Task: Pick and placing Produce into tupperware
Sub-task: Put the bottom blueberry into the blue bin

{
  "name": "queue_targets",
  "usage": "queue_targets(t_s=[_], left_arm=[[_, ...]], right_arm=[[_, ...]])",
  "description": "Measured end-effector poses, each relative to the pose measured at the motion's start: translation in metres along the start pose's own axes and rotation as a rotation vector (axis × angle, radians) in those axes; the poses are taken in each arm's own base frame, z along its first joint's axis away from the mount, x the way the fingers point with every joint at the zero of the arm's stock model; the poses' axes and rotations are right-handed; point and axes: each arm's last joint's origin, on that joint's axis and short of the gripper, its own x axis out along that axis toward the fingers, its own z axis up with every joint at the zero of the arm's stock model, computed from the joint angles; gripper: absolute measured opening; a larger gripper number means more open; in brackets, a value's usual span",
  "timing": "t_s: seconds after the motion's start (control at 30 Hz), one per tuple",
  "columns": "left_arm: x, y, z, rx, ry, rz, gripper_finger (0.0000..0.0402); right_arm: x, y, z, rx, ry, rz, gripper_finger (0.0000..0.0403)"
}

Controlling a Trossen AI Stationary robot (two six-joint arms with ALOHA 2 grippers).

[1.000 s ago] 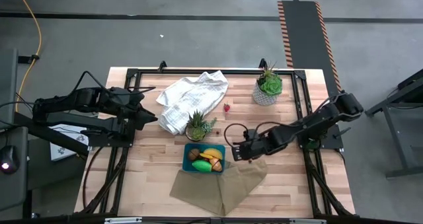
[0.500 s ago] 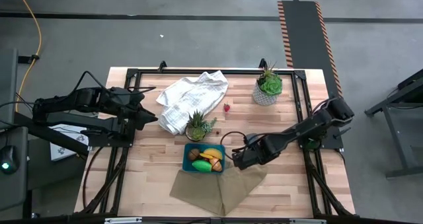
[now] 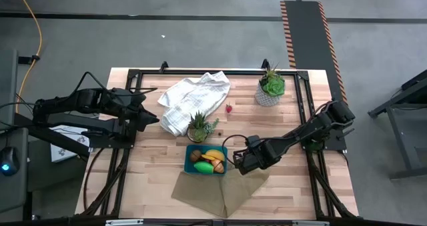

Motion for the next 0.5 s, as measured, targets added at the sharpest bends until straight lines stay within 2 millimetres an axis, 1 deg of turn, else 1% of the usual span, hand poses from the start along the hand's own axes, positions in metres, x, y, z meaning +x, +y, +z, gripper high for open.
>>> queue_targets(t_s=[0.2, 0.37, 0.5], left_arm=[[0.000, 0.000, 0.000, 0.000, 0.000, 0.000, 0.0156], [0.000, 0.000, 0.000, 0.000, 0.000, 0.000, 0.0156], [0.000, 0.000, 0.000, 0.000, 0.000, 0.000, 0.0156]], right_arm=[[0.000, 0.000, -0.001, -0.001, -0.023, 0.012, 0.0083], [-0.002, -0.001, -0.009, 0.012, -0.069, 0.028, 0.0083], [-0.003, -0.004, -0.015, 0.032, -0.073, 0.025, 0.0083]])
